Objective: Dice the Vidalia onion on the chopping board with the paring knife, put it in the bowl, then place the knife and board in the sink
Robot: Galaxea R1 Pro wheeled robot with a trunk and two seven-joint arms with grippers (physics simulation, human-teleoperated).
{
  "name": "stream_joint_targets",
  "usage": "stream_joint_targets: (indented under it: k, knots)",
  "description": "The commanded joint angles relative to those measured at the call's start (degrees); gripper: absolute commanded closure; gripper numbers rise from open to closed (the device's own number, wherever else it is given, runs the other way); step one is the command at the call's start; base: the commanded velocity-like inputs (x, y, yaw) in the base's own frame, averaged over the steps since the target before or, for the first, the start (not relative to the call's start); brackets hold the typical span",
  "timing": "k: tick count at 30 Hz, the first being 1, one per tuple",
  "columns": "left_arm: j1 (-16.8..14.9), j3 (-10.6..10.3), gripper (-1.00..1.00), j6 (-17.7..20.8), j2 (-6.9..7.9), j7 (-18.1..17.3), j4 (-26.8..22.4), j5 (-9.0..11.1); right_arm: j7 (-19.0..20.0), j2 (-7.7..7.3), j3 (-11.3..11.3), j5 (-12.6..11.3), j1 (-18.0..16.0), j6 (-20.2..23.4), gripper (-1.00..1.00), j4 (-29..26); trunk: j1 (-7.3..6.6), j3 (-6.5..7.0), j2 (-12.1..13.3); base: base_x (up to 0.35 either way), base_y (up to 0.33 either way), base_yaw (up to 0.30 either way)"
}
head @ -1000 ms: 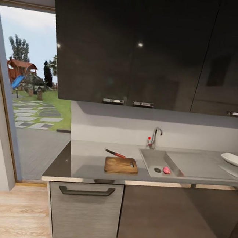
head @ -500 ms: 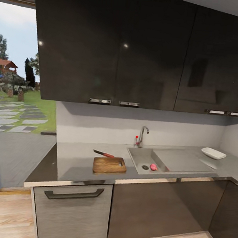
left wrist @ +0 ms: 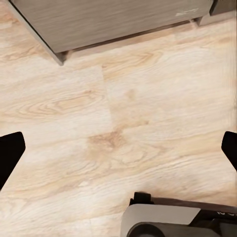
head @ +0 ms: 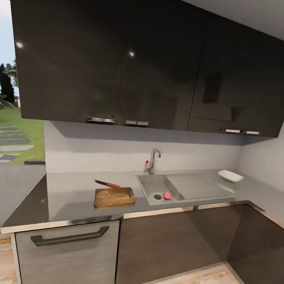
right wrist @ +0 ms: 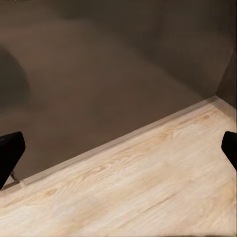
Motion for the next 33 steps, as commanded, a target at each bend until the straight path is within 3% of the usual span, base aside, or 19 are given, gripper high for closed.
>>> stream_joint_targets:
  k: [1, 33]
  knots:
    - [0.0, 0.1, -1.0, -0.1, -0.01, 0.1, 0.0, 0.0, -0.3, 0.02, 0.5, -0.2, 0.0, -0.1, -1.0, 0.0, 0.02, 0.02, 0.0, 0.0, 0.0, -0.263]
    - [0.0, -0.1, -1.0, -0.1, -0.37, 0.0, 0.4, -0.3, -0.3, 0.02, 0.5, -0.4, 0.0, -0.1, -1.0, 0.0, 0.02, 1.02, 0.0, 0.0, 0.0, -0.263]
